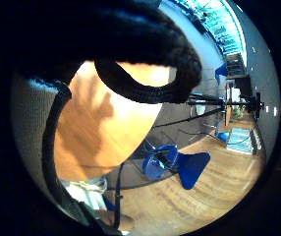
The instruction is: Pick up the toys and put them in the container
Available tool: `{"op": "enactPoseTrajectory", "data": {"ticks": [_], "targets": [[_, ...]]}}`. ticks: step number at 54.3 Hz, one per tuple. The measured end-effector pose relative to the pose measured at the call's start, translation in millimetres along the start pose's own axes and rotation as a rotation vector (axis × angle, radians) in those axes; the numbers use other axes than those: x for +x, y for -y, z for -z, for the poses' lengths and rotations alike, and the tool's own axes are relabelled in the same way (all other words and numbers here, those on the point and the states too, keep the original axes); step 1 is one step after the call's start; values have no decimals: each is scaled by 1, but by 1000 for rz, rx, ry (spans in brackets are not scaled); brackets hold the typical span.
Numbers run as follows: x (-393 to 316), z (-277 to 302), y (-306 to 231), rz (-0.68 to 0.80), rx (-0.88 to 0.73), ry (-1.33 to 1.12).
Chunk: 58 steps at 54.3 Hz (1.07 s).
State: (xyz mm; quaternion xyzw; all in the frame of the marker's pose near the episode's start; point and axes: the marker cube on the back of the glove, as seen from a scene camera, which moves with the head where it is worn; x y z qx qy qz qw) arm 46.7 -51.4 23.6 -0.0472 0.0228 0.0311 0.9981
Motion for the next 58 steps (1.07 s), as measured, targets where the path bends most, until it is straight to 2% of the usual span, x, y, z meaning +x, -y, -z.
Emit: {"op": "enactPoseTrajectory", "data": {"ticks": [27, 39, 45, 50, 58], "targets": [[-2, 2, 4, -40, 15, -43], [-5, 6, 1, 33, 13, -22], [-6, 7, 3, 8, 15, -18], [2, 5, 4, 0, 14, -123], [-9, 6, 5, -8, 22, -33]]}}
